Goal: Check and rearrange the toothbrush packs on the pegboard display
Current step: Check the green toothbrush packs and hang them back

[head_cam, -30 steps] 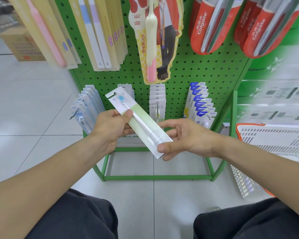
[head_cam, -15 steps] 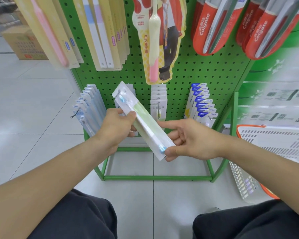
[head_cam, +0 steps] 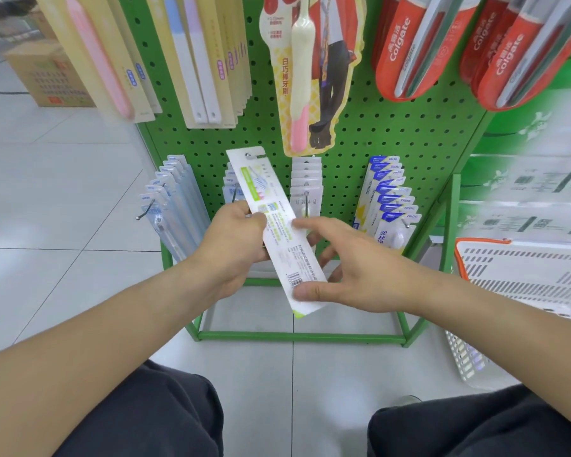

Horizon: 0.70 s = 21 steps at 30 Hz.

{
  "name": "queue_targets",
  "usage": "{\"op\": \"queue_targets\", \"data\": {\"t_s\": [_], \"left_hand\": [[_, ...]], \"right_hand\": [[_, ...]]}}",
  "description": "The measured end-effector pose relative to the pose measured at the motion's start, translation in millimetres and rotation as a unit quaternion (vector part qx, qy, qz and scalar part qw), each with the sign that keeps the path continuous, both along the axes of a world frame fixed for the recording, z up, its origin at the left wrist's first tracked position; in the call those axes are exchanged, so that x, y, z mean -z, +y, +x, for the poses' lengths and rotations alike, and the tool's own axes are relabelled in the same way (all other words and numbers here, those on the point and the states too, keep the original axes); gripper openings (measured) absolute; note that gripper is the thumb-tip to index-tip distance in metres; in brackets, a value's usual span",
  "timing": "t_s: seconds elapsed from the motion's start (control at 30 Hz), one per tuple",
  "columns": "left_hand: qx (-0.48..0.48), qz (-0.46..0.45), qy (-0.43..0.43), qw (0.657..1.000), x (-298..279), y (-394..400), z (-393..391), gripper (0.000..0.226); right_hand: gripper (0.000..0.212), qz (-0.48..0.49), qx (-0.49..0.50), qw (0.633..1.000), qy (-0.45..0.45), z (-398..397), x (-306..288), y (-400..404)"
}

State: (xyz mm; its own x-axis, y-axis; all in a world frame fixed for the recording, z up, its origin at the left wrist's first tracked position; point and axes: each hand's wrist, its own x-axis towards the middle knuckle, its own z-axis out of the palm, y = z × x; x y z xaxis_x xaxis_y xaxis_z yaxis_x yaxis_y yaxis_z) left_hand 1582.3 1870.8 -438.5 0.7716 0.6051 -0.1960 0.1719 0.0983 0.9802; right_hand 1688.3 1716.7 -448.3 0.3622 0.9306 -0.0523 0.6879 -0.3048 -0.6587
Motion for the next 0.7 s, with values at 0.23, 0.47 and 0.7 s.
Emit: {"op": "queue_targets", "data": {"t_s": [0.23,0.47,0.7], "left_hand": [[0.062,-0.050,0.012,0.997,2,-2,-1,0.027],[0.146,-0.045,0.054,0.987,4,-2,-4,0.028],[0.262,0.007,0.121,0.957,4,-2,-7,0.026]], "right_hand": [[0.124,0.031,0.068,0.995,0.064,-6,7,8],[0.088,0.067,0.136,0.983,0.105,7,9,12],[0.068,0.184,0.246,0.906,0.291,27,6,8]]}}
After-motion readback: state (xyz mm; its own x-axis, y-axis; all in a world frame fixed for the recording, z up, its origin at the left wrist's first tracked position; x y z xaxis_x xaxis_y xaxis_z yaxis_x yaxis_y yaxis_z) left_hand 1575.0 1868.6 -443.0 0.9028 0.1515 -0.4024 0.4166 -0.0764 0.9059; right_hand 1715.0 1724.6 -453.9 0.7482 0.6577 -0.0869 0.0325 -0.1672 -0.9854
